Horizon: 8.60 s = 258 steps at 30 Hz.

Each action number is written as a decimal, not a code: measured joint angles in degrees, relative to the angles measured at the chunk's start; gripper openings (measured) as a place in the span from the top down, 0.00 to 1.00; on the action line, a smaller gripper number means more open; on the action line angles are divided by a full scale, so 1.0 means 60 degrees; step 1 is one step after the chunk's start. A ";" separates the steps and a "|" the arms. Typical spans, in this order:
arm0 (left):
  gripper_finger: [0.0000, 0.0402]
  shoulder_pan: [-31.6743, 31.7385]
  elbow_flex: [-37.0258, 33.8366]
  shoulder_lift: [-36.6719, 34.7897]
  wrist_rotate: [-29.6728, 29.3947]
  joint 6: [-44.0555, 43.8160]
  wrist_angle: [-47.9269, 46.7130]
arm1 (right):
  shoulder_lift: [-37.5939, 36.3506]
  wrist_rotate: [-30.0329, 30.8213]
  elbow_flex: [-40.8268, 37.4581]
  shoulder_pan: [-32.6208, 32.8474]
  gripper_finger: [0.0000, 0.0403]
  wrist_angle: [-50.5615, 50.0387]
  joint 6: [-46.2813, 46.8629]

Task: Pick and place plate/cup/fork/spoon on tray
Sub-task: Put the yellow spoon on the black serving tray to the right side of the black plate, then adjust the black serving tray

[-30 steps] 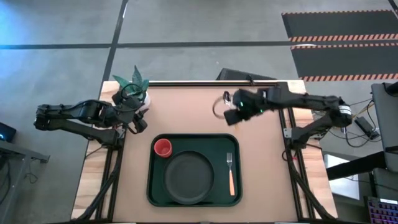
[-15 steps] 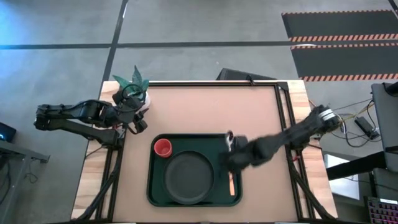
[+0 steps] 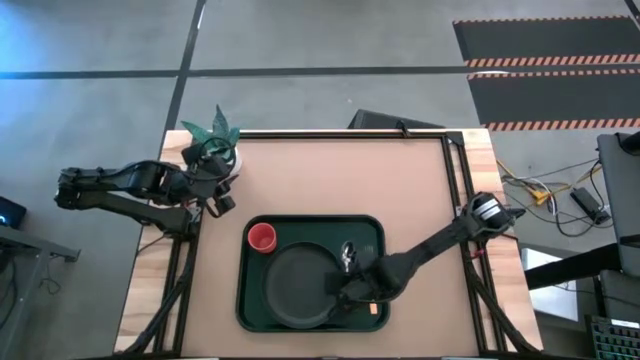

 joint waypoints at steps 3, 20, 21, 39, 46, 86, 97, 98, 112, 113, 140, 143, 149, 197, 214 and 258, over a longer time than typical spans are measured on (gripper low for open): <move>0.72 -0.0001 0.0000 -0.0029 0.0000 0.0000 -0.0021 | -0.0034 -0.0043 0.0124 0.0095 0.92 -0.0338 -0.0203; 0.72 0.0000 0.0000 0.0064 0.0065 -0.0091 0.0023 | -0.0117 -0.0483 0.0174 0.0841 0.92 -0.1378 -0.0153; 0.72 0.0000 0.0000 0.0102 0.0101 -0.0092 0.0024 | -0.0117 -0.0483 0.0144 0.0885 0.92 -0.1376 -0.0166; 0.72 -0.0002 0.0050 0.0962 0.0415 -0.0342 0.0041 | -0.0103 -0.0197 -0.0987 0.0809 0.92 0.0189 -0.0496; 0.72 -0.0003 0.0095 0.0812 0.0413 -0.0339 0.0041 | -0.0102 -0.0192 -0.1614 0.0790 0.92 0.0821 -0.0372; 0.72 -0.0003 0.0047 0.0448 0.0397 -0.0324 0.0033 | -0.0102 -0.0235 -0.2280 0.0119 0.92 0.1803 -0.1248; 0.72 -0.0001 0.0036 0.0420 0.0397 -0.0321 0.0034 | 0.0025 -0.0553 -0.2320 0.0189 0.92 0.1906 -0.1157; 0.72 0.0000 0.0032 0.0403 0.0397 -0.0321 0.0031 | 0.0025 -0.0551 -0.2320 0.0185 0.92 0.1902 -0.1145; 0.72 -0.0003 0.0018 0.0392 0.0401 -0.0324 0.0030 | 0.0025 -0.0538 -0.2316 0.0185 0.73 0.1902 -0.1047; 0.72 -0.0004 0.0018 0.0397 0.0397 -0.0324 0.0030 | 0.0025 -0.0538 -0.2316 0.0185 0.73 0.1902 -0.1047; 0.72 0.0000 0.0018 0.0394 0.0401 -0.0277 0.0103 | 0.0022 0.0169 -0.2313 0.0305 0.93 0.1898 0.0276; 0.72 -0.0002 0.0018 0.0390 0.0401 -0.0266 0.0103 | 0.0022 0.0140 -0.2316 0.0440 0.93 0.1933 0.0573; 0.72 -0.0003 0.0018 0.0397 0.0401 -0.0266 0.0100 | 0.0022 0.0042 -0.2316 0.0730 0.93 0.2007 0.0949; 0.72 -0.0003 0.0022 0.0445 0.0448 -0.0328 0.0125 | 0.0018 0.0286 -0.2327 0.0556 0.88 0.1611 -0.0101; 0.72 0.0000 0.0029 0.0519 0.0448 -0.0331 0.0458 | -0.0032 0.0282 -0.2335 0.0556 0.73 0.1595 -0.0590; 0.72 0.0000 0.0076 0.0596 0.0691 0.0251 0.0588 | -0.0131 0.0374 0.1004 -0.3328 0.88 -0.3170 -0.9118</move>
